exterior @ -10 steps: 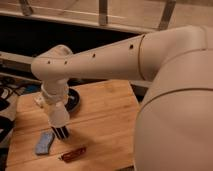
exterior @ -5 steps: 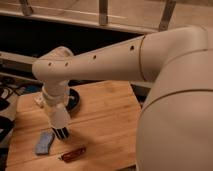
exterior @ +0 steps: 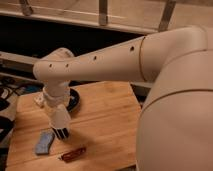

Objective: Place the ceramic cup over the eraser

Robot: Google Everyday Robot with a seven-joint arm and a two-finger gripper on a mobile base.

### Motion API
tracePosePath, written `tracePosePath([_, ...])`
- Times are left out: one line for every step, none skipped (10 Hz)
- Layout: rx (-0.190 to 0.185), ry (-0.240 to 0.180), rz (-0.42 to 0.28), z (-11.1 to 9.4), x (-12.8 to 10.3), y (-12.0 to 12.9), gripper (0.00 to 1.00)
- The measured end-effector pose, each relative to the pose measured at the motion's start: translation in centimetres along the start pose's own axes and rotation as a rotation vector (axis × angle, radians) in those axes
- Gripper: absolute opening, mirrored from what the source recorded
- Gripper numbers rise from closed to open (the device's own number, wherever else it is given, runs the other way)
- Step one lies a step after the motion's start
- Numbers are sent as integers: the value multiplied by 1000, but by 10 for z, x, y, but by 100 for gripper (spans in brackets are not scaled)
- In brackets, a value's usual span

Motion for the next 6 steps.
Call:
tracePosePath([-3,-3,-8,-1,0,1,13])
tracePosePath([-10,-4,-16,2,-4,2,13])
tracePosePath([-20,-4,-25,7,-12,6,13])
tracePosePath([-28,-4,-31,12,-19,9,13])
tracePosePath([-34,-6,-32,14,-20,8,13])
tracePosePath([-39,-7,-29,15,-18,6,13])
